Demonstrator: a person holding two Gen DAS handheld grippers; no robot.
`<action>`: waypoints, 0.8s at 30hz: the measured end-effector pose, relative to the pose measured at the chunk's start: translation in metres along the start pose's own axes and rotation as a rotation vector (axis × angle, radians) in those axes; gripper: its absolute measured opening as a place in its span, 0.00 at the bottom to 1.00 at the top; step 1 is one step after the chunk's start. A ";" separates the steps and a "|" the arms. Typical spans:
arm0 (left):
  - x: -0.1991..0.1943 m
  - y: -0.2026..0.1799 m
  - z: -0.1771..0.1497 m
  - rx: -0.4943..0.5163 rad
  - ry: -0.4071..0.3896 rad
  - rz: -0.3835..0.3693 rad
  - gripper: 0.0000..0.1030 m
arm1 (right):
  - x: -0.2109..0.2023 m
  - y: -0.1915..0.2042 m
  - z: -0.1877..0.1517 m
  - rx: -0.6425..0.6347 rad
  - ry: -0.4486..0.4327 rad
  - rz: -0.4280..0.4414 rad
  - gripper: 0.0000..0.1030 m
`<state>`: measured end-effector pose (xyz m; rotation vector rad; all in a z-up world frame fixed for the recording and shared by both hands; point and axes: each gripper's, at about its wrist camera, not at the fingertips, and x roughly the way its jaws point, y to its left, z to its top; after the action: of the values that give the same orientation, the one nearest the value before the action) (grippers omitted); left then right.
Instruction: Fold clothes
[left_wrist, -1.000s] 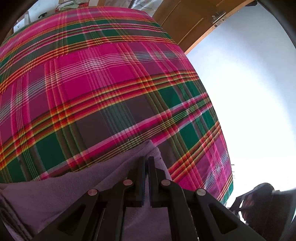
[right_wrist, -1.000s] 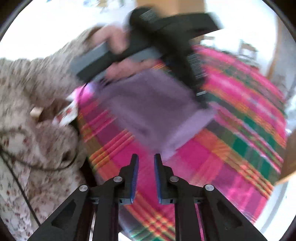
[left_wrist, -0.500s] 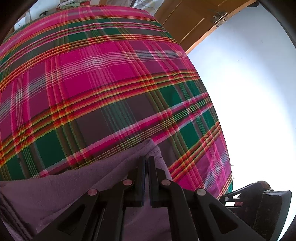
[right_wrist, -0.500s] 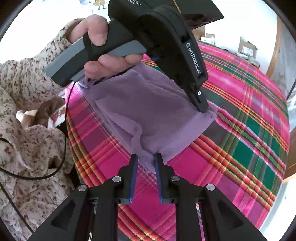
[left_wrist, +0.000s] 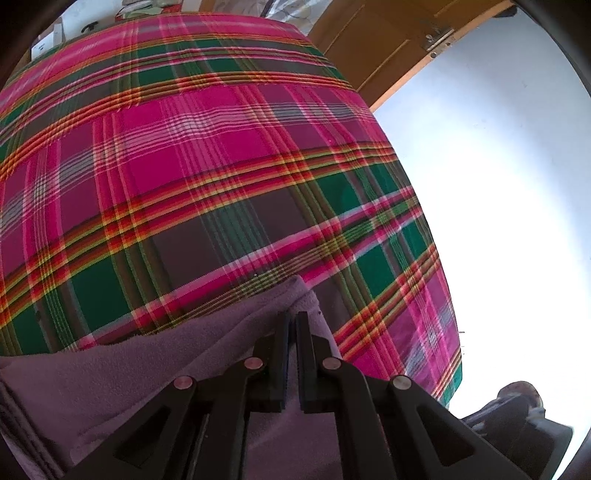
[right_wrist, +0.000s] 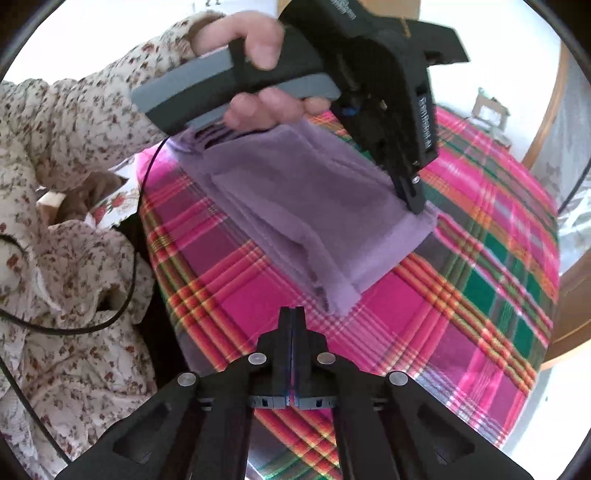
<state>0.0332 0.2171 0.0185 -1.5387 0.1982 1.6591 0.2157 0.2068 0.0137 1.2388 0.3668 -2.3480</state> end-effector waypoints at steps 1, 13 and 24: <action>-0.003 -0.002 -0.002 0.007 -0.003 -0.006 0.03 | -0.005 -0.002 0.001 0.012 -0.021 -0.007 0.01; -0.046 0.010 -0.030 0.000 -0.059 -0.003 0.12 | 0.003 -0.040 0.011 0.264 -0.093 -0.082 0.08; -0.110 0.065 -0.080 -0.106 -0.180 -0.001 0.16 | 0.008 -0.010 -0.004 0.189 0.019 -0.222 0.11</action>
<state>0.0386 0.0755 0.0705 -1.4552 0.0143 1.8212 0.2096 0.2145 0.0056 1.3697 0.3081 -2.6108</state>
